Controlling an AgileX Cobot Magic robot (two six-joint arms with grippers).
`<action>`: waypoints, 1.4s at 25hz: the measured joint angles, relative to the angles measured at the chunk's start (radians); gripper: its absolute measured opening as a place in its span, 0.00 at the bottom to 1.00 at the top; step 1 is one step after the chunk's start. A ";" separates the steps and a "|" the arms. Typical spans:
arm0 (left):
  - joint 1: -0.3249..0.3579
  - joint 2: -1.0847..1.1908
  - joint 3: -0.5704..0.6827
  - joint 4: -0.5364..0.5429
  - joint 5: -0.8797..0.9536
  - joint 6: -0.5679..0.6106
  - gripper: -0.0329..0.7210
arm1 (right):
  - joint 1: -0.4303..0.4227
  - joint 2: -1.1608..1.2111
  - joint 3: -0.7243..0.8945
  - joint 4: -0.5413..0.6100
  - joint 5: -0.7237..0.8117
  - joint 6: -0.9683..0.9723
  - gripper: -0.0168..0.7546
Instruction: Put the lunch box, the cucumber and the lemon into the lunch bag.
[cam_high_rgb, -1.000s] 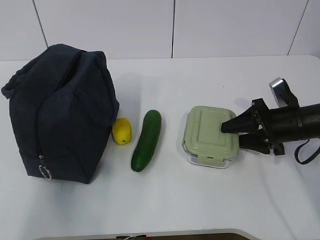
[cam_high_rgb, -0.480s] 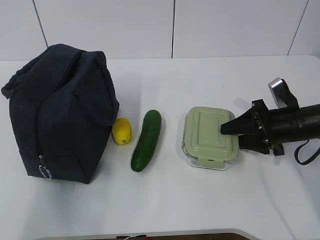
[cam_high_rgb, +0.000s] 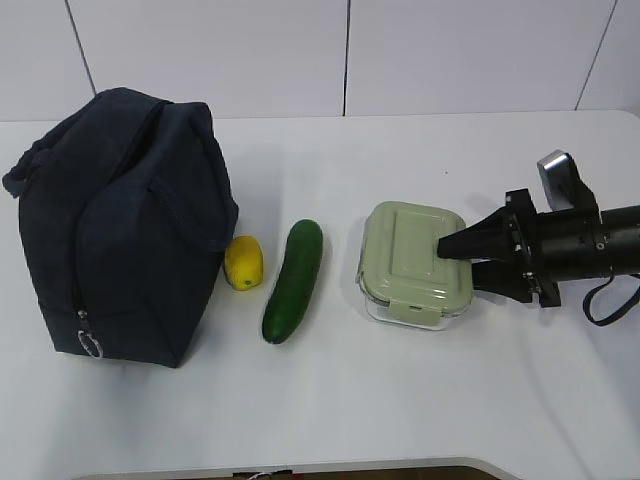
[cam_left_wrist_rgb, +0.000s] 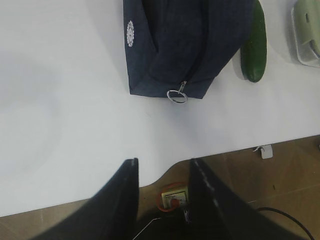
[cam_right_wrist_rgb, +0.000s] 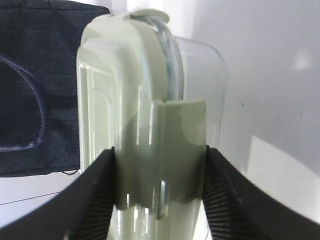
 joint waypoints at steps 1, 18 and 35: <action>0.000 0.000 0.000 0.000 0.000 0.000 0.36 | 0.000 0.000 0.000 0.000 0.000 0.000 0.54; 0.000 0.094 -0.020 -0.011 0.019 0.000 0.36 | 0.000 -0.152 0.000 -0.006 0.012 0.076 0.54; 0.000 0.577 -0.340 -0.107 0.029 0.062 0.36 | 0.240 -0.208 -0.243 0.011 0.030 0.243 0.54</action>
